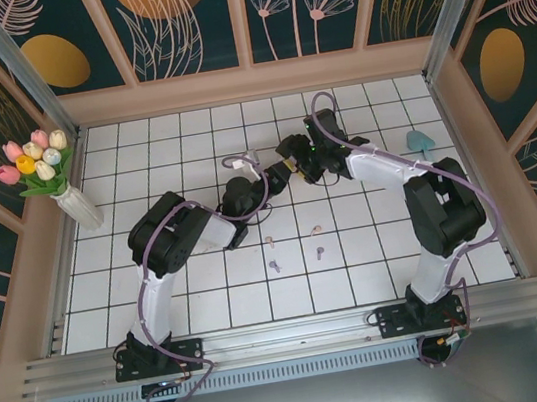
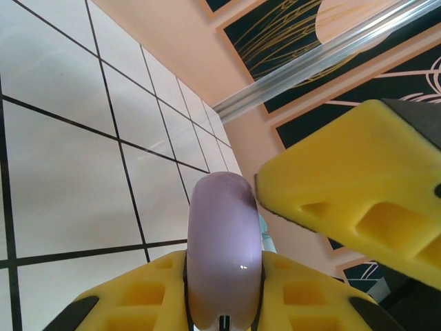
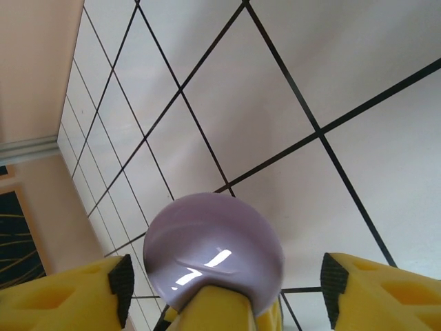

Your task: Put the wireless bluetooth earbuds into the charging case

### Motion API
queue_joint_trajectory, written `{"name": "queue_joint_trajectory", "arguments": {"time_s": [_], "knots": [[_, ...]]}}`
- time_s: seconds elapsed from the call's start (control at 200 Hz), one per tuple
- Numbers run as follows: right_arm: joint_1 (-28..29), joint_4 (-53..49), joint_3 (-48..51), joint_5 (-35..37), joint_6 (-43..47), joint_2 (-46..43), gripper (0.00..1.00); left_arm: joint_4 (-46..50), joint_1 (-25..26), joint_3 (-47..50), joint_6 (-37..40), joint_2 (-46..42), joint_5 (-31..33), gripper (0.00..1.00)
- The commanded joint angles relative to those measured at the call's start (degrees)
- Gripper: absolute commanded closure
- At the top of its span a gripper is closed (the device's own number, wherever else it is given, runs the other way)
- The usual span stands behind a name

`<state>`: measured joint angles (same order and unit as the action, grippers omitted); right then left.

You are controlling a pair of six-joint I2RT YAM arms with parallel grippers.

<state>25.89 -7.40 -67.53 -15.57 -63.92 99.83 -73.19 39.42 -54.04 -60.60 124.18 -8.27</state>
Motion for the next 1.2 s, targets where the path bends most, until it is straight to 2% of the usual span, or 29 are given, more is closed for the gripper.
{"name": "queue_joint_trajectory", "arguments": {"time_s": [0.0, 0.155, 0.285, 0.395, 0.505, 0.601, 0.776, 1.196], "knots": [[-3.6, -1.3, -0.9, -0.6, 0.9, -4.2, 0.24, -2.7, -0.3, 1.5, -0.2, -0.3, 0.2, 0.92], [-7.7, -3.0, 1.0, 0.7, 7.1, -8.9, 0.24, 0.8, -0.3, 4.1, 3.9, -4.1, -2.8, 0.93], [-9.9, 0.1, 7.6, 0.3, 17.3, -14.2, 0.23, 7.7, -0.7, 3.9, 9.8, -7.7, -10.6, 0.93], [-9.9, 5.9, 14.8, -4.3, 28.6, -19.0, 0.23, 12.4, -1.1, 3.5, 14.4, -9.9, -18.1, 0.93], [-10.0, 10.2, 22.1, -8.8, 33.7, -23.9, 0.24, 15.4, -1.6, 3.5, 16.9, -11.7, -24.4, 0.93], [-10.0, 14.5, 27.3, -13.0, 34.7, -27.3, 0.24, 18.4, -2.0, 3.5, 19.2, -13.1, -28.1, 0.93], [-9.9, 21.9, 33.9, -20.4, 34.1, -30.7, 0.25, 22.2, -2.0, 3.4, 21.4, -15.1, -31.3, 0.93], [-7.6, 26.4, 34.5, -20.9, 32.9, -26.1, 0.26, 23.0, -2.0, 1.9, 21.1, -16.1, -32.6, 0.93]]}}
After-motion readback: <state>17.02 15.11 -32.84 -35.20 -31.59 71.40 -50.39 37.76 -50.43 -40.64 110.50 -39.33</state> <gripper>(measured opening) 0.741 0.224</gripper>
